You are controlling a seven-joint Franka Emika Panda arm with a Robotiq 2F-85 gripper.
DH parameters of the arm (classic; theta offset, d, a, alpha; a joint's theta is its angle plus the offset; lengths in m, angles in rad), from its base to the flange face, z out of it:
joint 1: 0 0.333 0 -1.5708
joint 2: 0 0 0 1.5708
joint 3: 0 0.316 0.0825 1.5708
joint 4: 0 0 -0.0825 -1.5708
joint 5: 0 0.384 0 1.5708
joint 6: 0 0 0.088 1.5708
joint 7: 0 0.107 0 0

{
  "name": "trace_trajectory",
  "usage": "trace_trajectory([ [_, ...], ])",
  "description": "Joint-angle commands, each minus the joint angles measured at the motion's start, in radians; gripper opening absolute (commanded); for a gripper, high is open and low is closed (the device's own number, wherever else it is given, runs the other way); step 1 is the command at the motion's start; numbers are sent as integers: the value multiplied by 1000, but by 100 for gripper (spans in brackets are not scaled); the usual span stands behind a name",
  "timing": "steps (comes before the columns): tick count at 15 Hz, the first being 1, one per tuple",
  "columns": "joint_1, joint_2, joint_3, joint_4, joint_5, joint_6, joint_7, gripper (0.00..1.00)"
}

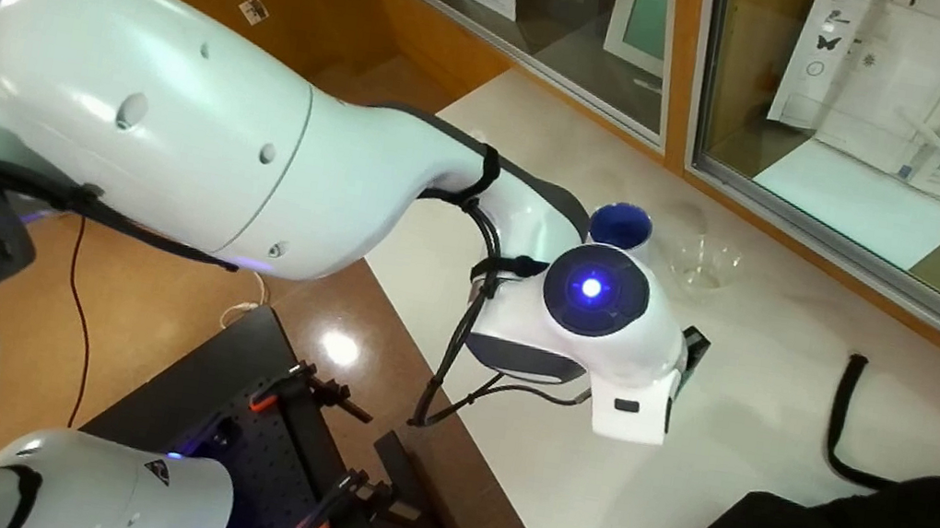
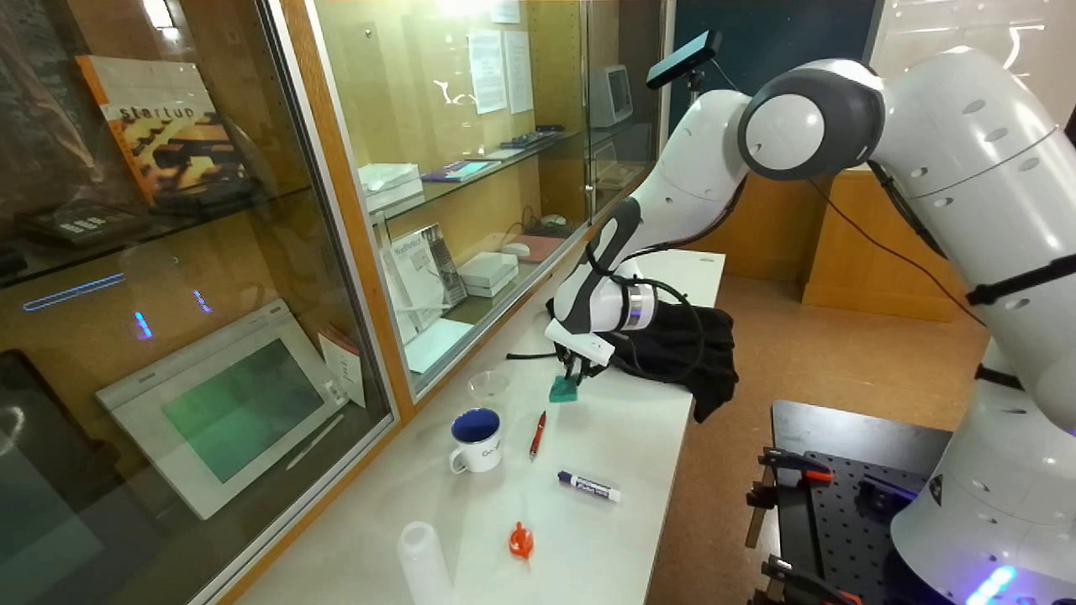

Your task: Move the sponge to the right

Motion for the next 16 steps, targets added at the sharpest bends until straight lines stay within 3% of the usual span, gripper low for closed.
trace_trajectory([
  [1, 39, 30, -32, 49, 21, -5, 40, 59],
  [5, 50, 35, -46, 55, 17, -1, 55, 90],
  [7, 54, 2, -52, 14, 3, -13, 36, 100],
  [8, 77, -8, -80, -8, -13, -10, 45, 100],
  [12, 62, -71, -97, -101, -83, -57, -65, 100],
  [16, 35, -119, -86, -164, -112, -55, -190, 100],
])
